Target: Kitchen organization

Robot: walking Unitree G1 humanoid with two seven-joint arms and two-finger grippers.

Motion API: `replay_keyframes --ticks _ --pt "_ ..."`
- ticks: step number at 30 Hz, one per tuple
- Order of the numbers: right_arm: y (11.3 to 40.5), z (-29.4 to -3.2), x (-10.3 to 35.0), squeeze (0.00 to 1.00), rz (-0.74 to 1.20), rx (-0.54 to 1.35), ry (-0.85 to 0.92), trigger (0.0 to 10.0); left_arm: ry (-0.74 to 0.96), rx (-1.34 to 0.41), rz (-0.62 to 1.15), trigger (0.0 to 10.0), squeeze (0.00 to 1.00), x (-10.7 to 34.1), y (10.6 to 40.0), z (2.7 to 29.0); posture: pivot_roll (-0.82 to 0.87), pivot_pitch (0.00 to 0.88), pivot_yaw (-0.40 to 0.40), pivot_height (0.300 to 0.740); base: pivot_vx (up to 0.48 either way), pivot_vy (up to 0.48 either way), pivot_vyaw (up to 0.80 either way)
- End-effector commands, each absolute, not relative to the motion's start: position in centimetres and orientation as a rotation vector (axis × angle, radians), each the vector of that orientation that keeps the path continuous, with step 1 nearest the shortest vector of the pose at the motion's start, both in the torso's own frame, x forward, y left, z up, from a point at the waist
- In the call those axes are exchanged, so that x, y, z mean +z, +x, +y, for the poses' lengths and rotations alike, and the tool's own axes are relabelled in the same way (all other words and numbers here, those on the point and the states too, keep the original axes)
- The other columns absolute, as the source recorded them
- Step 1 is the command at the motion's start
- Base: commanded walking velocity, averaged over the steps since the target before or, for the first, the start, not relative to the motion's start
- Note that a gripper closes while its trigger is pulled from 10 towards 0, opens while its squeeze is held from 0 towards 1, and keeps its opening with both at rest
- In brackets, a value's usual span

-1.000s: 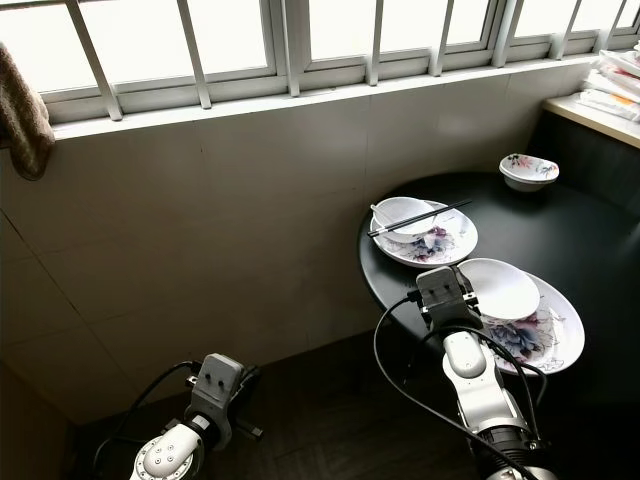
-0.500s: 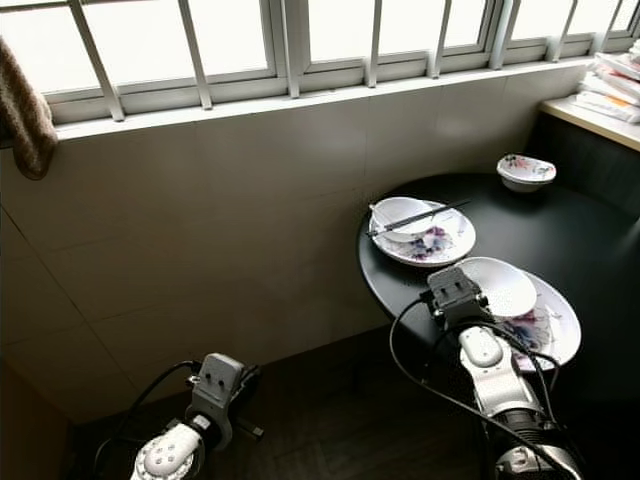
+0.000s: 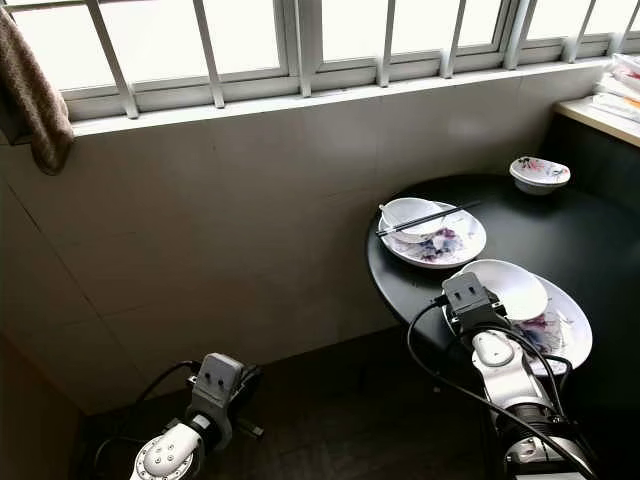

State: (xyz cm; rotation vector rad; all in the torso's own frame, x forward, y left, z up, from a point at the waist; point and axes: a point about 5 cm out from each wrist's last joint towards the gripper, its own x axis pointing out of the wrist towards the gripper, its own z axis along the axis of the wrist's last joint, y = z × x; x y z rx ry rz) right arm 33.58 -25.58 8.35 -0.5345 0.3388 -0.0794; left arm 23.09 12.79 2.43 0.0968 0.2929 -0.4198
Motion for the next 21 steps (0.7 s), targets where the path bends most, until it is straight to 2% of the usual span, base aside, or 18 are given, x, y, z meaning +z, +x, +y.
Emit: replay_keyframes --ticks 1,6,9,13,14,15,17,18,21 --pt "33.7 -25.9 8.3 0.00 0.373 -0.098 -0.483 10.0 0.091 -0.418 0.303 10.0 0.00 2.3 23.1 13.0 -0.09 0.000 0.020 0.740 0.000 0.000 0.00" --pt "33.6 -26.8 8.3 0.00 0.408 -0.140 -0.474 10.0 0.089 -0.419 0.302 10.0 0.00 2.3 23.2 13.0 -0.09 0.000 0.021 0.740 0.000 0.000 0.00" --pt "33.3 -28.3 8.4 0.00 0.450 -0.215 -0.510 10.0 0.087 -0.419 0.302 10.0 0.00 2.3 23.2 13.0 -0.09 0.000 0.021 0.740 0.000 0.000 0.00" --pt "33.1 -28.2 7.8 0.00 0.482 -0.198 -0.466 10.0 0.086 -0.421 0.303 10.0 0.00 2.3 23.2 13.0 -0.09 0.000 0.022 0.740 0.000 0.000 0.00" --pt "33.0 -28.2 7.7 0.00 0.483 -0.197 -0.470 4.3 0.085 -0.421 0.303 10.0 0.00 2.3 23.2 13.0 -0.09 0.000 0.022 0.740 0.000 0.000 0.00" --pt "33.0 -28.1 7.6 0.00 0.484 -0.194 -0.472 1.0 0.084 -0.421 0.303 10.0 0.00 2.3 23.2 13.0 -0.09 0.000 0.022 0.740 0.000 0.000 0.00" --pt "33.0 -28.1 7.6 0.00 0.484 -0.193 -0.471 1.0 0.084 -0.421 0.303 10.0 0.00 2.3 23.2 13.0 -0.09 0.000 0.022 0.740 0.000 0.000 0.00" --pt "33.0 -28.0 7.6 0.00 0.480 -0.188 -0.468 0.0 0.083 -0.421 0.303 10.0 0.00 2.3 23.3 13.0 -0.09 0.000 0.023 0.740 0.000 0.000 0.00" --pt "33.1 -27.6 7.5 0.00 0.477 -0.176 -0.464 0.0 0.082 -0.422 0.304 10.0 0.00 2.3 23.3 13.0 -0.09 0.000 0.022 0.740 0.000 0.000 0.00"
